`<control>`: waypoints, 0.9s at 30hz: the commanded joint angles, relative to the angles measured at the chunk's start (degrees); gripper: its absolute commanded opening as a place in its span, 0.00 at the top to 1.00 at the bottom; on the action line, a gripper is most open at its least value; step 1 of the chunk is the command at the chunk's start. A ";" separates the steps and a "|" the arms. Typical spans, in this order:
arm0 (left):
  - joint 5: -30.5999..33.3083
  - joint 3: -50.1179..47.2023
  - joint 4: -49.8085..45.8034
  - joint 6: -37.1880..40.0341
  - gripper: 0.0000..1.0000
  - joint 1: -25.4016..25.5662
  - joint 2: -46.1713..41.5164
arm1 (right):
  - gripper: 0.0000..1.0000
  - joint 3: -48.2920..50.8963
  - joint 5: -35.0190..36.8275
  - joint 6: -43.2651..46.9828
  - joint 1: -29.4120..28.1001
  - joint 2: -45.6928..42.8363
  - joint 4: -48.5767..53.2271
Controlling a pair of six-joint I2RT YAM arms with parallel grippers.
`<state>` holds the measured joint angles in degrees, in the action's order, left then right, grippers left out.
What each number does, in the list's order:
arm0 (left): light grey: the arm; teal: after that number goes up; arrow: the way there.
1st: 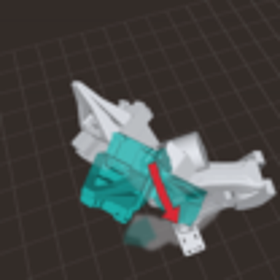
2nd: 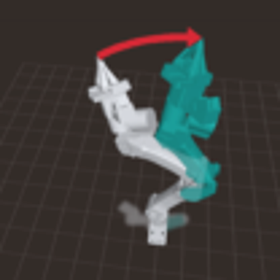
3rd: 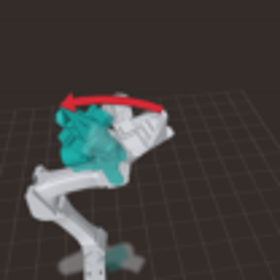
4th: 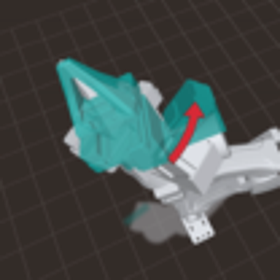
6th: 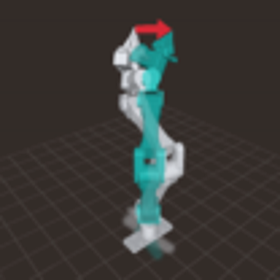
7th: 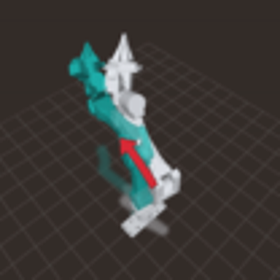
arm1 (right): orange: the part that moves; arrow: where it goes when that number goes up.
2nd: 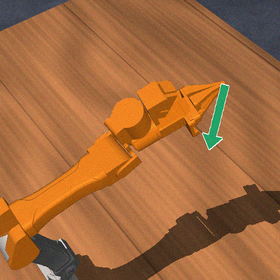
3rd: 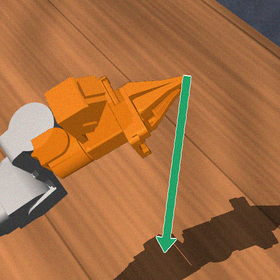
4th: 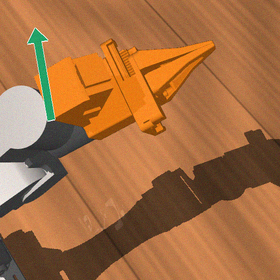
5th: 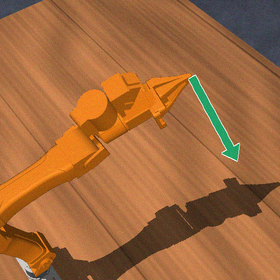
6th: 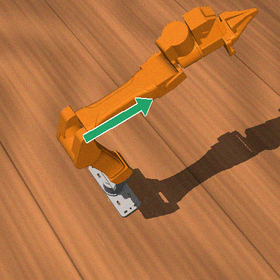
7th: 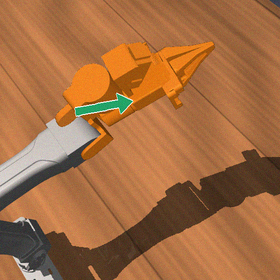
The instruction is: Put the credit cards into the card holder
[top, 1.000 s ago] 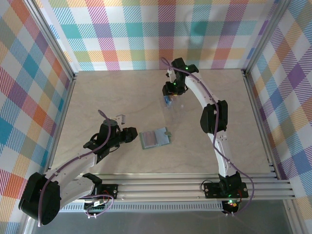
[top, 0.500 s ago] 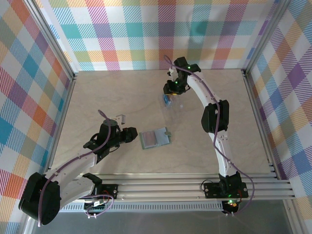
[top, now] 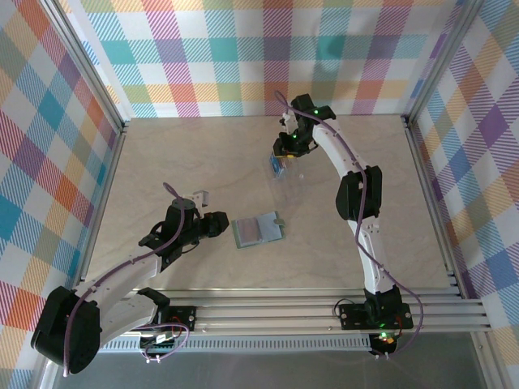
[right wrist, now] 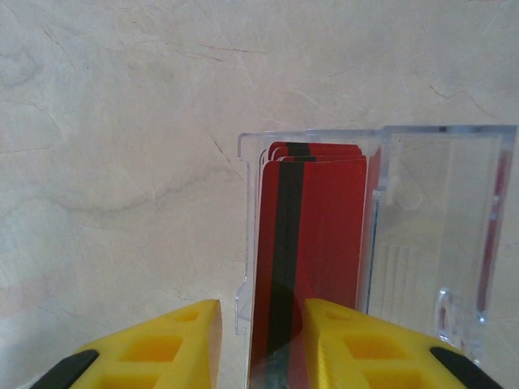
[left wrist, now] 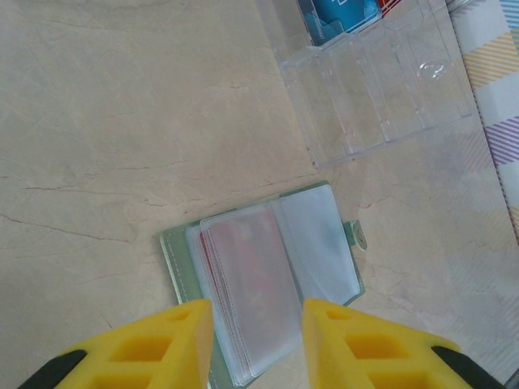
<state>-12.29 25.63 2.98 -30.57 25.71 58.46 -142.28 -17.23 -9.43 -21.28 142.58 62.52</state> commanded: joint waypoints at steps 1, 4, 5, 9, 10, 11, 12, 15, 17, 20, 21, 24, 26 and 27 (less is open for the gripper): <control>0.49 0.30 -0.85 0.29 0.65 -0.49 0.34 | 0.69 0.17 -2.89 -0.59 0.17 -2.37 -0.51; 0.49 0.36 -0.86 0.27 0.65 -0.49 0.37 | 0.70 0.16 -3.36 -0.75 0.27 -2.41 -0.56; 0.42 0.31 -0.82 0.24 0.65 -0.49 0.42 | 0.70 0.18 -3.45 -0.70 0.36 -2.48 -0.57; 0.34 0.39 -0.80 0.29 0.65 -0.50 0.52 | 0.73 0.25 -3.67 -0.76 0.49 -2.54 -0.60; 0.35 0.39 -0.83 0.23 0.65 -0.49 0.43 | 0.74 0.25 -3.83 -0.78 0.53 -2.54 -0.56; 0.42 0.39 -0.87 0.24 0.65 -0.49 0.56 | 0.74 0.38 -3.94 -0.85 0.54 -2.57 -0.56; 0.32 0.39 -0.81 0.24 0.65 -0.56 0.54 | 0.75 0.34 -3.95 -0.82 0.54 -2.50 -0.62; 0.34 0.39 -0.81 0.24 0.65 -0.55 0.66 | 0.76 0.34 -4.12 -0.79 0.62 -2.66 -0.64; 0.33 0.50 -0.85 0.23 0.65 -0.49 0.83 | 0.77 0.34 -4.19 -0.85 0.62 -2.79 -0.65; 0.25 0.48 -0.85 0.20 0.65 -0.49 0.88 | 0.78 0.40 -4.39 -0.95 0.76 -2.94 -0.69; 0.25 0.48 -0.83 0.24 0.65 -0.49 0.92 | 0.78 0.42 -4.34 -0.98 0.79 -3.01 -0.60; 0.17 0.48 -0.83 0.19 0.65 -0.49 0.94 | 0.79 0.38 -4.66 -1.07 0.96 -3.16 -0.65; 0.16 0.53 -0.87 0.20 0.65 -0.50 1.02 | 0.80 0.35 -4.82 -1.12 1.06 -3.23 -0.56; 0.21 0.50 -0.77 0.23 0.65 -0.49 1.11 | 0.81 0.38 -4.91 -1.11 1.13 -3.35 -0.63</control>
<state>-12.32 25.63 2.96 -30.59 25.71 59.20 -142.19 -19.68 -10.07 -20.45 142.34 62.17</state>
